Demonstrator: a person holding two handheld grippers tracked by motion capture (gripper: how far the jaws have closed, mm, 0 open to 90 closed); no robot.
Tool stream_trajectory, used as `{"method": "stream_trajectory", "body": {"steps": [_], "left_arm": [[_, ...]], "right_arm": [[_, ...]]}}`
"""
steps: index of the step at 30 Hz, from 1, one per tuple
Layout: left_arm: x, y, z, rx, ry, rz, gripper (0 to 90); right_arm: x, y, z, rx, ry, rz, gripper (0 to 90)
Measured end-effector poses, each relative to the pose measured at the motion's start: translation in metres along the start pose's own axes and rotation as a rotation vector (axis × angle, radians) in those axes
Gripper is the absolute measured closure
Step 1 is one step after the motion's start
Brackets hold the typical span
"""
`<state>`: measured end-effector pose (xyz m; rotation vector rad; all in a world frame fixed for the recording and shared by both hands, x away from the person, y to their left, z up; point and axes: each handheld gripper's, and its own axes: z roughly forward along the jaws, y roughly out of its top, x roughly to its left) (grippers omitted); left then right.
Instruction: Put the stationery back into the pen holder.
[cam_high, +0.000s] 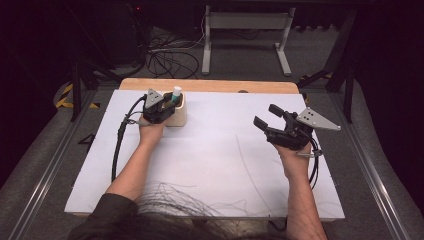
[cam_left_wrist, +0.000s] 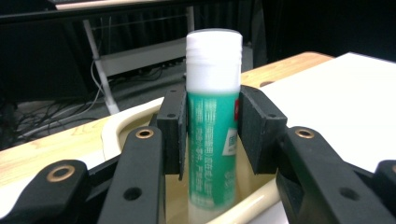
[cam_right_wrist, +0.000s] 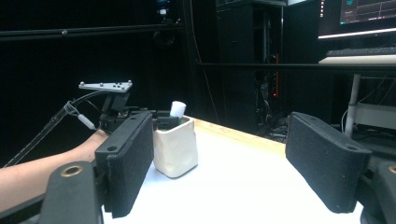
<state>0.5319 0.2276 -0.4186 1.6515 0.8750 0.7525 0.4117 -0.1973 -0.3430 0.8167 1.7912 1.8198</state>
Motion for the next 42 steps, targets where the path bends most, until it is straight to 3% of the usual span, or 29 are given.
{"method": "stream_trajectory", "body": {"steps": [24, 42], "left_arm": [[0.0002, 0.0004, -0.0004, 0.002, 0.007, 0.005, 62.9], [0.0013, 0.0075, -0.0077, -0.024, -0.010, -0.015, 50.8]], "right_arm": [[-0.0006, 0.0005, -0.0005, -0.001, 0.002, 0.003, 24.6], [-0.0008, 0.0001, -0.0001, 0.006, 0.003, 0.004, 24.6]]}}
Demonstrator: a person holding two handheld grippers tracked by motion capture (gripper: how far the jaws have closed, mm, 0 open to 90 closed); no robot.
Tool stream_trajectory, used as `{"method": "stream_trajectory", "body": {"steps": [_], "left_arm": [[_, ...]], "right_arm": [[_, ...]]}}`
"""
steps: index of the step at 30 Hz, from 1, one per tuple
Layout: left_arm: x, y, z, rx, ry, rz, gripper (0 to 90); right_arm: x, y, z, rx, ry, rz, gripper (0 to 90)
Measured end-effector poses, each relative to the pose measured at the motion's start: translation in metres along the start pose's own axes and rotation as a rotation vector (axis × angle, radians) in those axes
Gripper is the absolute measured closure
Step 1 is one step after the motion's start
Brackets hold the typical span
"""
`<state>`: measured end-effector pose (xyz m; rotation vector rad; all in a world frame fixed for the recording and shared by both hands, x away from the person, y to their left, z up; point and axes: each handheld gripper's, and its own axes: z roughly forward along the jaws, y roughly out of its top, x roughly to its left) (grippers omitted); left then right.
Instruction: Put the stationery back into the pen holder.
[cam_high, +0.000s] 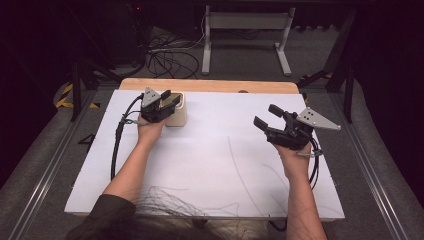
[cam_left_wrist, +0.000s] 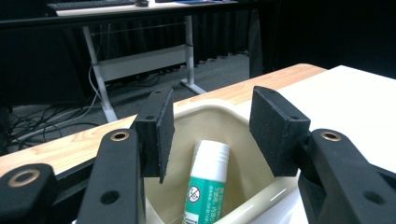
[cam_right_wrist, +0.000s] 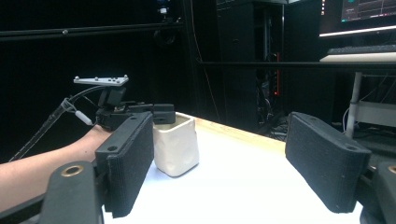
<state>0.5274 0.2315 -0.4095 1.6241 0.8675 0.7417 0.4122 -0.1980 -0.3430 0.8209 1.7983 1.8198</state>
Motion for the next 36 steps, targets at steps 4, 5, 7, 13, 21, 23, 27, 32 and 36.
{"method": "stream_trajectory", "body": {"steps": [4, 5, 7, 13, 21, 23, 27, 32, 36], "left_arm": [[-0.001, 0.002, -0.002, -0.001, -0.006, 0.005, 49.4], [-0.001, 0.002, -0.003, -0.002, -0.009, 0.003, 48.6], [-0.001, 0.003, -0.004, 0.000, -0.017, 0.000, 46.8], [-0.003, 0.007, -0.010, 0.002, -0.054, -0.009, 39.2], [-0.005, 0.018, -0.023, -0.017, -0.086, -0.007, 33.0], [-0.006, 0.021, -0.027, -0.021, -0.094, -0.004, 31.4], [-0.009, 0.026, -0.032, -0.030, -0.106, 0.005, 28.2], [-0.012, 0.030, -0.039, -0.029, -0.119, 0.016, 24.7], [-0.013, 0.032, -0.045, -0.020, -0.130, 0.016, 20.8]], "right_arm": [[0.000, 0.000, 0.000, -0.001, 0.000, 0.000, 24.6], [0.000, 0.000, 0.000, 0.000, 0.000, 0.001, 24.6], [0.000, 0.000, 0.000, 0.002, 0.000, 0.000, 24.6], [-0.001, -0.002, 0.001, 0.010, -0.002, 0.002, 24.5], [-0.001, -0.002, 0.000, 0.013, -0.008, -0.002, 24.5], [-0.002, -0.002, 0.000, 0.017, -0.011, -0.006, 24.5], [-0.002, -0.002, 0.000, 0.016, -0.010, -0.003, 24.5], [-0.002, -0.002, 0.000, 0.016, -0.010, -0.004, 24.5], [-0.002, -0.001, -0.001, 0.013, -0.004, -0.004, 24.4]]}}
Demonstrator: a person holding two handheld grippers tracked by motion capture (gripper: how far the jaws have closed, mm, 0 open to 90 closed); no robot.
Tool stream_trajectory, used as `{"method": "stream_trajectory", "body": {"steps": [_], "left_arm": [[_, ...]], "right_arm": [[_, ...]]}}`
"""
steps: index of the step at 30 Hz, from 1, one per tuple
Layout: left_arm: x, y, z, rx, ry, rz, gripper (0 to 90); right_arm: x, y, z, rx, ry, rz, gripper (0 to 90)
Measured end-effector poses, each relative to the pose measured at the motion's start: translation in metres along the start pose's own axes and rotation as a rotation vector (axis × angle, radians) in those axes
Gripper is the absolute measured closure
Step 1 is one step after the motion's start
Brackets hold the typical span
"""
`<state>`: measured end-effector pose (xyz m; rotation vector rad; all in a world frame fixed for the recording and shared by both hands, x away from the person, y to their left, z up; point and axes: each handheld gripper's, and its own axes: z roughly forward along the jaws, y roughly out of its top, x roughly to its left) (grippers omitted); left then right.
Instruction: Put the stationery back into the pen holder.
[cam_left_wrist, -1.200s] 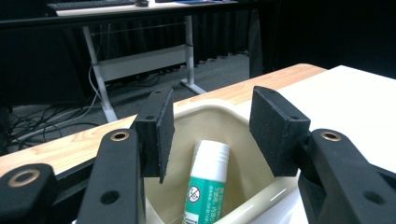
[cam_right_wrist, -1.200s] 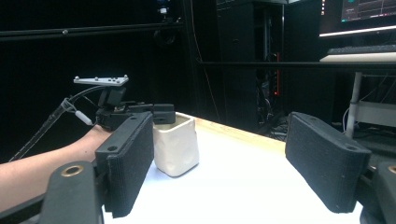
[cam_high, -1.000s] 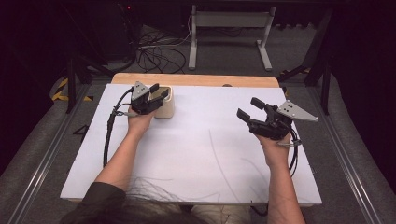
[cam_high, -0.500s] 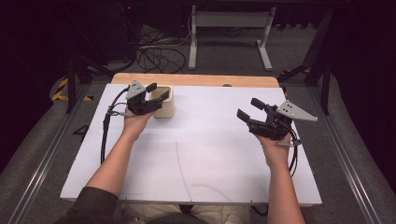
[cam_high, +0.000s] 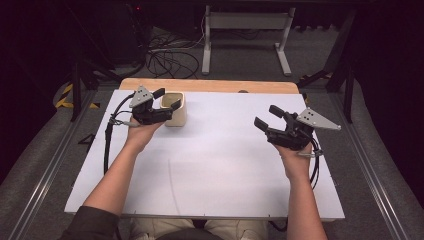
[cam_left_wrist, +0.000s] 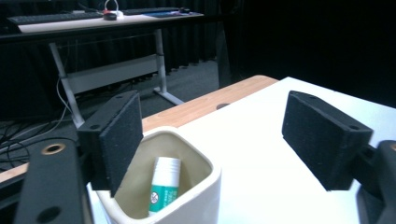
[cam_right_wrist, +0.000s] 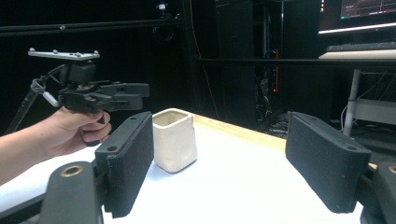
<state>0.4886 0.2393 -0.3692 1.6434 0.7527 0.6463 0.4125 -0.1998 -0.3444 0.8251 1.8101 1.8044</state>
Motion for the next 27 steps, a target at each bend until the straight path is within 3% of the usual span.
{"method": "stream_trajectory", "body": {"steps": [27], "left_arm": [[-0.026, 0.012, -0.051, -0.054, -0.060, 0.039, 11.9]], "right_arm": [[0.001, 0.001, -0.004, 0.002, -0.009, -0.007, 24.1]]}}
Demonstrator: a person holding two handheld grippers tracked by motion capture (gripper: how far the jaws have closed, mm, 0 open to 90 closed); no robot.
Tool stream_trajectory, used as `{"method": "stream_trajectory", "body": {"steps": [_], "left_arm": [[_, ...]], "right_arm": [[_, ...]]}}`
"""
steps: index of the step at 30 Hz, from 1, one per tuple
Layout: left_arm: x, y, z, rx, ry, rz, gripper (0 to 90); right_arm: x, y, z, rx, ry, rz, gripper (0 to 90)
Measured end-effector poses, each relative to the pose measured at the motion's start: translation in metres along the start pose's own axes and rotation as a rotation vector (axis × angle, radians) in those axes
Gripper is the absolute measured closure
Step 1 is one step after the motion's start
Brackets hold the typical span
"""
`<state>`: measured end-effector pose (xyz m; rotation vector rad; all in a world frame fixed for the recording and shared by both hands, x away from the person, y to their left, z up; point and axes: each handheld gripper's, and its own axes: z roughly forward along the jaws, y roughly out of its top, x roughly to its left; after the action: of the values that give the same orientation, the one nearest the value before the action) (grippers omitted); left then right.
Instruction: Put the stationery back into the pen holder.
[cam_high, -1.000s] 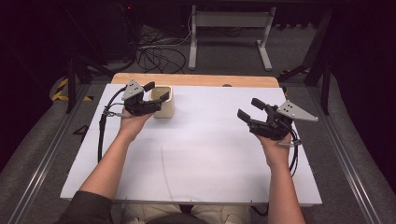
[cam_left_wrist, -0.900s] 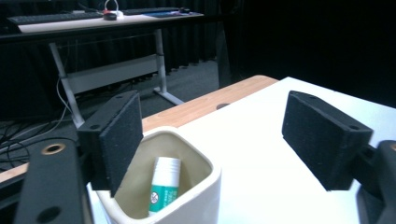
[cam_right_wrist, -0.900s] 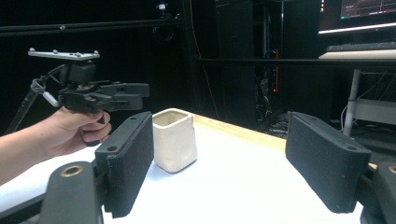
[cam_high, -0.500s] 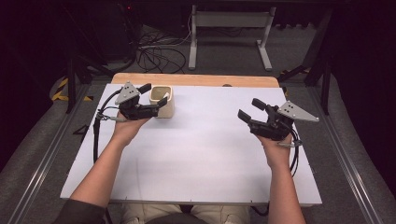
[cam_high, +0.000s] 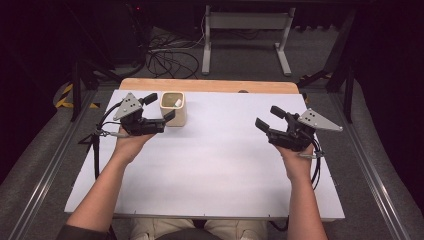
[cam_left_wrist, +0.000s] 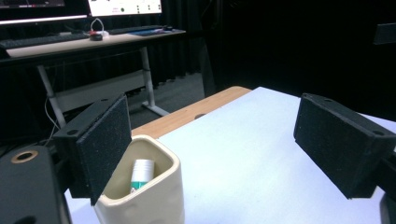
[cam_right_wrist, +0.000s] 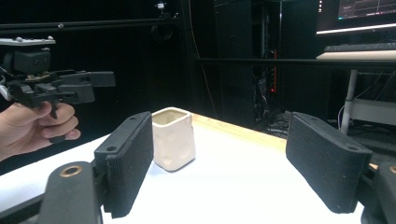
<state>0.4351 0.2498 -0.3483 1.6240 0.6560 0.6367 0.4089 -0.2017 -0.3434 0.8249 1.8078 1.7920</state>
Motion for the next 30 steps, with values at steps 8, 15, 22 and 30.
{"method": "stream_trajectory", "body": {"steps": [8, 15, 22, 30], "left_arm": [[-0.004, 0.002, -0.012, -0.009, -0.009, 0.013, 11.0], [-0.007, 0.000, -0.026, -0.022, -0.015, 0.006, 10.5], [-0.007, -0.002, -0.040, -0.023, -0.011, 0.009, 10.3], [-0.008, -0.009, -0.054, -0.026, -0.010, 0.003, 10.2]], "right_arm": [[0.000, 0.000, -0.002, 0.001, -0.002, 0.001, 24.0], [0.000, 0.000, -0.003, -0.001, -0.004, 0.001, 23.7], [0.001, -0.001, -0.004, 0.001, -0.002, 0.001, 23.7], [0.000, -0.001, -0.006, 0.001, -0.011, -0.001, 23.4]]}}
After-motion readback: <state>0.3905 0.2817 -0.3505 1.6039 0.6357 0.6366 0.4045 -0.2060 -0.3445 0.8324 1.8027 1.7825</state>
